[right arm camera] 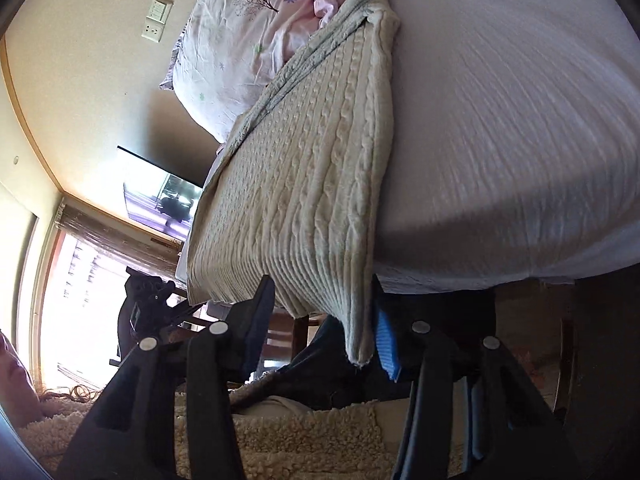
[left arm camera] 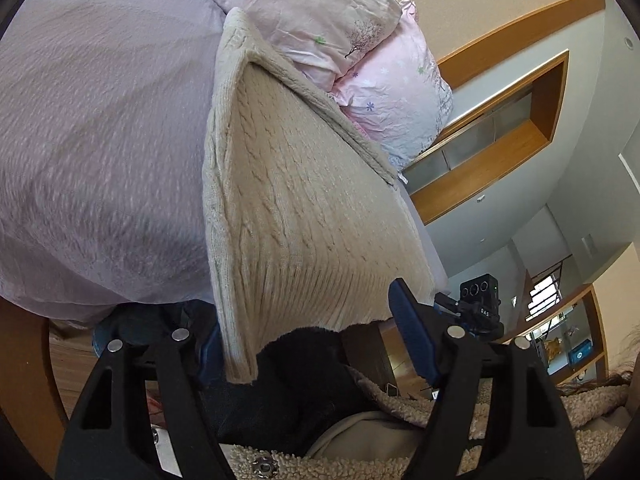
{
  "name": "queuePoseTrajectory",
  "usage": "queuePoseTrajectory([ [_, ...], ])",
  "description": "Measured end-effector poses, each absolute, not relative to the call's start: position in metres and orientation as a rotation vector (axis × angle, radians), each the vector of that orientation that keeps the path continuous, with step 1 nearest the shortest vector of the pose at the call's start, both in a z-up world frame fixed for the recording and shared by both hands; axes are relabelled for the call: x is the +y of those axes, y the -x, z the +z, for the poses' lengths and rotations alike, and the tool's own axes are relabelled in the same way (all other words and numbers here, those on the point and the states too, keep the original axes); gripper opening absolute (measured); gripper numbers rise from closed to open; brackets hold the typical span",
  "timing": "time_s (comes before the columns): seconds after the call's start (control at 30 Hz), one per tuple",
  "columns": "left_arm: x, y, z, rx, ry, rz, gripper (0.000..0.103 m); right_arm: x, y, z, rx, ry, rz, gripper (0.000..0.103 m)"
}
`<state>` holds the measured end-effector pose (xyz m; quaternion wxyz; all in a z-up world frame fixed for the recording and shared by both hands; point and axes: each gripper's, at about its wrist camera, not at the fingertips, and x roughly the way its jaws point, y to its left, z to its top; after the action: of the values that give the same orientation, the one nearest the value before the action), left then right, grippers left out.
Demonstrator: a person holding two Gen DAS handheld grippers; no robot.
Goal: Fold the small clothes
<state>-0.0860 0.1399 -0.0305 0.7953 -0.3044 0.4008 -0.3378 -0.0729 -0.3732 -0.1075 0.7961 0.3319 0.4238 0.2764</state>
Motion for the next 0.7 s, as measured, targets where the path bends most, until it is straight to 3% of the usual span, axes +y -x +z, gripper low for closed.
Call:
queuePoseTrajectory([
  [0.03, 0.139, 0.083, -0.032, 0.868, 0.658, -0.727, 0.066, -0.370, 0.071, -0.112, 0.923, -0.710, 0.607, 0.012],
  [0.1, 0.135, 0.078, -0.034, 0.897, 0.655, -0.732, 0.045, -0.363, 0.068, -0.110, 0.934, -0.685, 0.619, 0.008],
  [0.13, 0.134, 0.077, -0.033, 0.913, 0.648, -0.739, 0.024, -0.363, 0.068, -0.104, 0.924, -0.676, 0.635, 0.008],
  [0.17, 0.133, 0.075, -0.031, 0.928, 0.646, -0.739, 0.013, -0.363, 0.070, -0.094, 0.896, -0.673, 0.659, 0.008],
  [0.33, 0.141, 0.050, 0.017, 0.856, 0.672, -0.766, 0.010, -0.378, 0.050, -0.011, 0.660, -0.618, 0.715, 0.008],
  [0.5, 0.140, -0.036, 0.084, 0.702, 0.604, -0.660, 0.010, -0.371, -0.037, 0.058, 0.461, -0.545, 0.685, 0.008],
  [0.6, 0.130, -0.117, 0.093, 0.703, 0.589, -0.549, 0.010, -0.367, -0.117, 0.068, 0.426, -0.584, 0.592, 0.008],
  [0.7, 0.117, -0.196, 0.076, 0.759, 0.565, -0.434, 0.010, -0.367, -0.189, 0.046, 0.512, -0.622, 0.416, 0.008],
])
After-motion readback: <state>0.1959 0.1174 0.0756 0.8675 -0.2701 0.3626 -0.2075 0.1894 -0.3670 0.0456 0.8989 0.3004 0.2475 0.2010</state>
